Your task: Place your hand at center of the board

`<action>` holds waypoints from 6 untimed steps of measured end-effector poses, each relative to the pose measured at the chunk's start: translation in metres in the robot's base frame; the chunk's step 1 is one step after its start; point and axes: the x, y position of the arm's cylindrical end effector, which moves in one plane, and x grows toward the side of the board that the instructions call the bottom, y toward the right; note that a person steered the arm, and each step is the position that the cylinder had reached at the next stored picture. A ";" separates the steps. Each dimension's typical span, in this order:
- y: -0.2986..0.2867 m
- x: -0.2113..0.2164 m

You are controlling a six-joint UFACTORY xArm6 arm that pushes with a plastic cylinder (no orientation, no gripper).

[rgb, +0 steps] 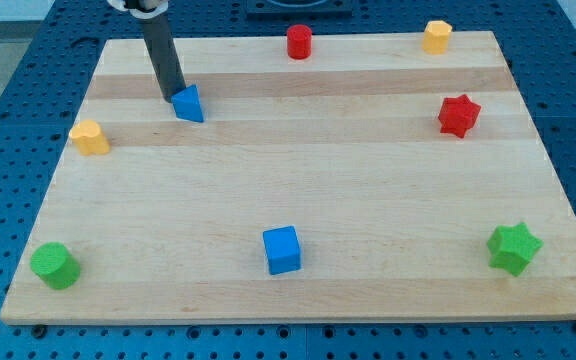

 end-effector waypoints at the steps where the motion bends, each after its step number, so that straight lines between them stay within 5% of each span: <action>1: 0.009 -0.023; 2: 0.081 -0.029; 4: 0.172 0.080; 6: 0.270 0.140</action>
